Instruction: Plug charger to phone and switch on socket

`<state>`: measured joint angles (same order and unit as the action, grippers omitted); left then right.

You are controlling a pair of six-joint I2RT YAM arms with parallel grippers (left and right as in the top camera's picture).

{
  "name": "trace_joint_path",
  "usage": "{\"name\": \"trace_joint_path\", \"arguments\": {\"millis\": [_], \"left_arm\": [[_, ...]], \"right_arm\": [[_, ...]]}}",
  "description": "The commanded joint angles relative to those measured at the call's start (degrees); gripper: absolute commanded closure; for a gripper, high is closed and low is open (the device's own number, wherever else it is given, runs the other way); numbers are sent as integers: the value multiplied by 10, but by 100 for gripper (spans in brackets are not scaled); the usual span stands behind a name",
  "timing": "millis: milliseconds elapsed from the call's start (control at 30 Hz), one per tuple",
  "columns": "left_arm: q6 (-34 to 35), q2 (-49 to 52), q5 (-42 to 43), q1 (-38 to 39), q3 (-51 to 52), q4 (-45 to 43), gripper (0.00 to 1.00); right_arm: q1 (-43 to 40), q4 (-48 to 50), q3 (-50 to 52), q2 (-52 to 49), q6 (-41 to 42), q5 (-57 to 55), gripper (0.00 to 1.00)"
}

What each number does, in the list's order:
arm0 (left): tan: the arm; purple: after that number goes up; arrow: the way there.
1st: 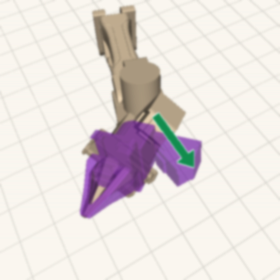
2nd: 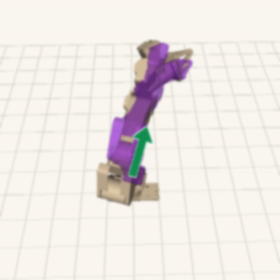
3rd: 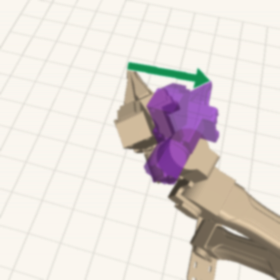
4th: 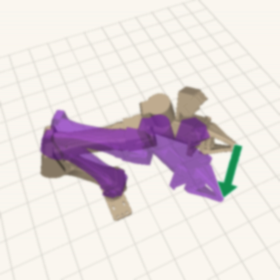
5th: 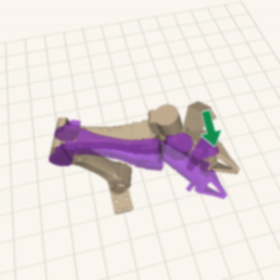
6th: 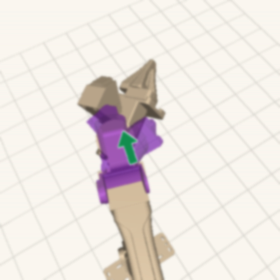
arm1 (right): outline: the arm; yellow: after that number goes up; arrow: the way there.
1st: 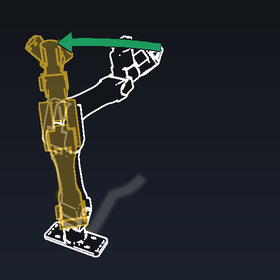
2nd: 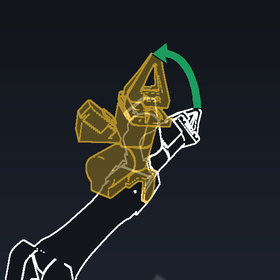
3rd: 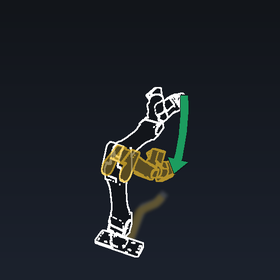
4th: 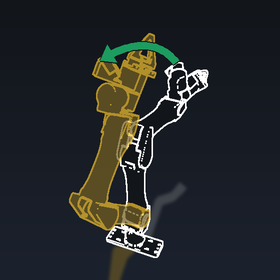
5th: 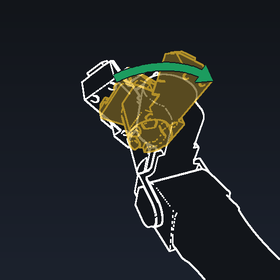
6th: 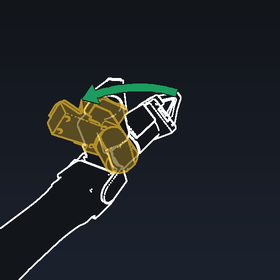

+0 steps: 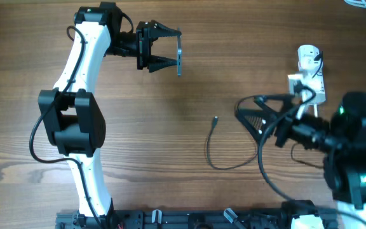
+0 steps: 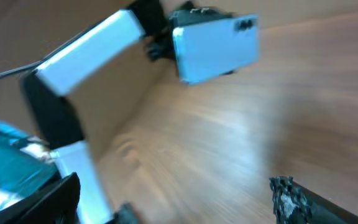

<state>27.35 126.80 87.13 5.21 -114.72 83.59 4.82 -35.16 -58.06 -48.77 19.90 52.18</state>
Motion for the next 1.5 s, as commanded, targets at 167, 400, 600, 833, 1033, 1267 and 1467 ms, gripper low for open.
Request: {"name": "trace_joint_path", "arguments": {"millis": [167, 400, 600, 833, 1033, 1267, 1467], "left_arm": [[1, -18, 30, -3, -13, -3, 42], [1, -18, 30, -3, -13, -4, 43], [1, -18, 30, -3, -13, -4, 43], [1, -18, 28, -3, -13, -4, 43], [1, -18, 28, -3, -13, -4, 43], [1, -18, 28, -3, -13, -4, 43], [1, -18, 28, -3, -13, -4, 43]], "right_arm": [[319, -229, -272, -176, 36, -490, 0], [446, -252, -474, -400, 123, -759, 1], [448, -188, -474, -475, 145, -789, 0], [443, -173, -473, -485, 132, -804, 0], [443, -178, -472, -492, 151, -788, 20], [439, -171, -472, -513, 165, -818, 31], [439, -158, -472, -535, 165, -833, 38]]}}
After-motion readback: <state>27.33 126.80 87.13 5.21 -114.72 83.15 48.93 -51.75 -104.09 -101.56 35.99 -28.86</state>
